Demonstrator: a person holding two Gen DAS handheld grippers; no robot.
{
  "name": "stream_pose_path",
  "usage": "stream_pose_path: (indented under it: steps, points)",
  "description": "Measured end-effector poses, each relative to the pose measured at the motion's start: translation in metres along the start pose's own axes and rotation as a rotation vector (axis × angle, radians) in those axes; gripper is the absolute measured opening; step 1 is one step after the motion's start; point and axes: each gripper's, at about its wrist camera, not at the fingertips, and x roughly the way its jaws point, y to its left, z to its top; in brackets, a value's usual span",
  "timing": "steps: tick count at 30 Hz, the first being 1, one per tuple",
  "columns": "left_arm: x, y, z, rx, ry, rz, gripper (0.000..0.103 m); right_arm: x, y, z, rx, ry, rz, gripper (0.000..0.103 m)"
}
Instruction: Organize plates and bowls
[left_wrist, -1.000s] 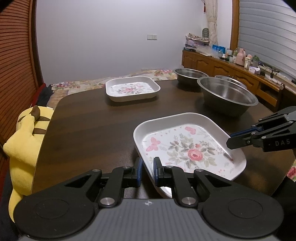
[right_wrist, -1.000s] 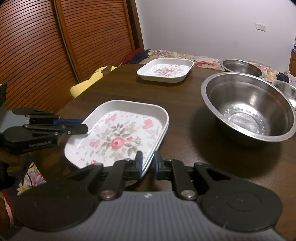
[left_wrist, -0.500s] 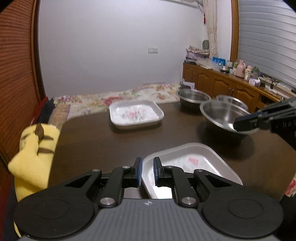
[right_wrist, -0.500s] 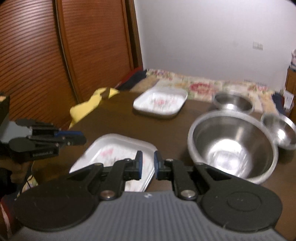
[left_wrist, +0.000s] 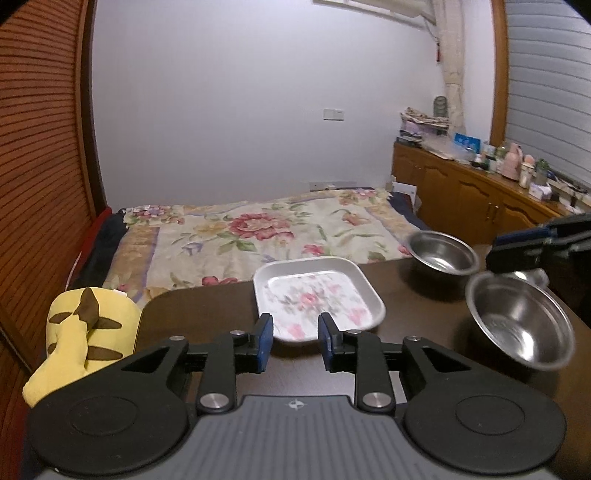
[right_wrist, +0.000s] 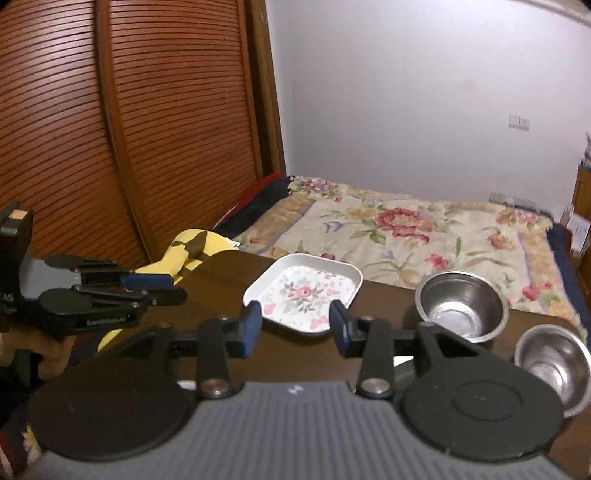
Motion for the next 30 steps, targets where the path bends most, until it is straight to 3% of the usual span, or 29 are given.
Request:
stream_pose_path:
  steps: [17,30]
  points:
    - [0.109,0.04,0.015,-0.064,0.118,-0.019,0.033,0.134,-0.044,0.012,0.098,0.226,-0.003,0.041]
    - [0.142,0.052,0.009,-0.095,0.16,-0.062,0.028,0.17,-0.054,0.011,0.078,0.327,-0.017,0.032]
